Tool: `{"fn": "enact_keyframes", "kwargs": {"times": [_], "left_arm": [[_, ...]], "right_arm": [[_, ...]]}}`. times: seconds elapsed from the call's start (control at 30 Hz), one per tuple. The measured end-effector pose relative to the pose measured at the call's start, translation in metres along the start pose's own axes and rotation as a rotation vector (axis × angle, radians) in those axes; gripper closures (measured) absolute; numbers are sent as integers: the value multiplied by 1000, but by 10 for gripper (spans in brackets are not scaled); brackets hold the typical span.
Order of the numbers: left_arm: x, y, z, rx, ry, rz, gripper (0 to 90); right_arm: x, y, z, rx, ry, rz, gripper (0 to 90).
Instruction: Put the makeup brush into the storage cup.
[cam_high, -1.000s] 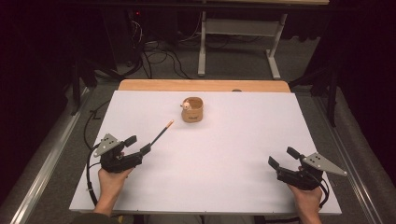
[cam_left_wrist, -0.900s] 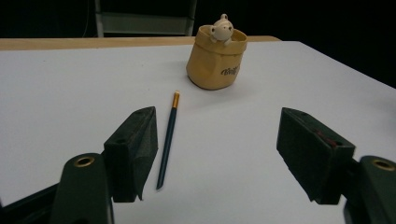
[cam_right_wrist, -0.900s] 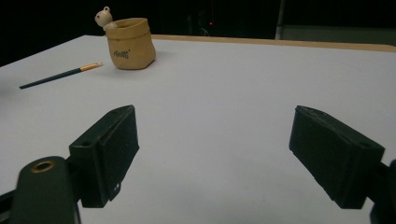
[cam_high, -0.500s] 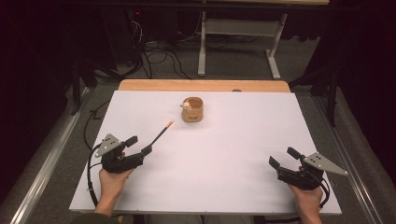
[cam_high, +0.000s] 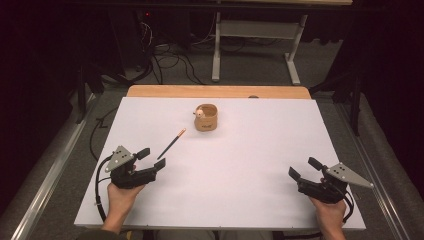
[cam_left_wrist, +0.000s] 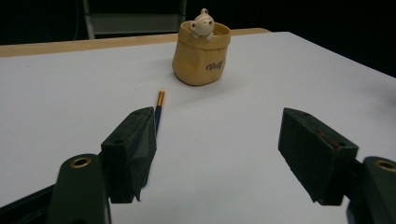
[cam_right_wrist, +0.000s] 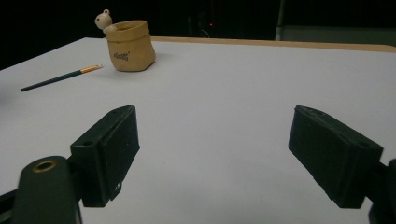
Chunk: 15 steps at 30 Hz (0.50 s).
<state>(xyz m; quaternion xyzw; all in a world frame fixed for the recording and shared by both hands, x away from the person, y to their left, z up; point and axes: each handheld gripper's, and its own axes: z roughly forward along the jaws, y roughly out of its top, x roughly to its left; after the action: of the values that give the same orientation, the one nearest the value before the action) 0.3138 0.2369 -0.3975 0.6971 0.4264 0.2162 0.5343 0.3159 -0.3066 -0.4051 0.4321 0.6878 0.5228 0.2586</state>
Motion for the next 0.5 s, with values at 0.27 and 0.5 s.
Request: {"fn": "enact_keyframes", "kwargs": {"times": [0.27, 0.5], "left_arm": [[-7, 2, 3, 15, -27, 20, 266], [-13, 9, 3, -11, -46, 20, 263]], "right_arm": [[0, 0, 1, 6, 1, -1, 178], [0, 0, 1, 7, 6, -1, 178]]}}
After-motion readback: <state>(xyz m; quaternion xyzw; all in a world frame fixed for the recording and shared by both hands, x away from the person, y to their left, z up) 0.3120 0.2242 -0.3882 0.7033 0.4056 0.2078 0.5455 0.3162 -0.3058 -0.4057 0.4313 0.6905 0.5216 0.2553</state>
